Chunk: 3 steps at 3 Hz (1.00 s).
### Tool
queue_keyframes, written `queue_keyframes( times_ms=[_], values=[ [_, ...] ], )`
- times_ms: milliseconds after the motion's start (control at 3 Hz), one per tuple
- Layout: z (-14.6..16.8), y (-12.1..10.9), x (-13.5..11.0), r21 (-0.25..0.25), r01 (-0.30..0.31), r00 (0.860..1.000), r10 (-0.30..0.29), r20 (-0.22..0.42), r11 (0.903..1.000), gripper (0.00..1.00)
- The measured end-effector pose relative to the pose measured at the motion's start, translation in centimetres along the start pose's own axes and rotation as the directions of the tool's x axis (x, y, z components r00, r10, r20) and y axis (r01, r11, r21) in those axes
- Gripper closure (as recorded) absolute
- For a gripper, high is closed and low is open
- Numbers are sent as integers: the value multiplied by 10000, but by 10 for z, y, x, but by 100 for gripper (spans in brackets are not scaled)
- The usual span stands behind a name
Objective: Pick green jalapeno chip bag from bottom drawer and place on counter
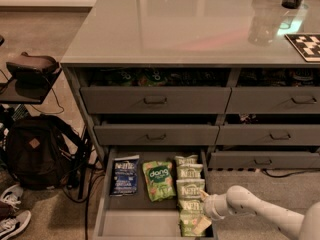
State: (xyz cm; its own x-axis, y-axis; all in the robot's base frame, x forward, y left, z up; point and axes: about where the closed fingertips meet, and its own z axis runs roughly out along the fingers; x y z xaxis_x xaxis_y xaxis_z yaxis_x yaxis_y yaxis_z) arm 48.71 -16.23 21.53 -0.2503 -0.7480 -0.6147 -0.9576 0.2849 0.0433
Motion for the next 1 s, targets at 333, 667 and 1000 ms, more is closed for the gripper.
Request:
queue_keyframes(
  times_ms=[333,667,1000],
  values=[
    [20,-1,-3,-412,59,9999,-64,-107,9991,0],
    [30,-5,5,-558,-186,9997,176,-187,9983,0],
    [40,-8,13,-690,-386,9991,372,-215,9969,0]
  ],
)
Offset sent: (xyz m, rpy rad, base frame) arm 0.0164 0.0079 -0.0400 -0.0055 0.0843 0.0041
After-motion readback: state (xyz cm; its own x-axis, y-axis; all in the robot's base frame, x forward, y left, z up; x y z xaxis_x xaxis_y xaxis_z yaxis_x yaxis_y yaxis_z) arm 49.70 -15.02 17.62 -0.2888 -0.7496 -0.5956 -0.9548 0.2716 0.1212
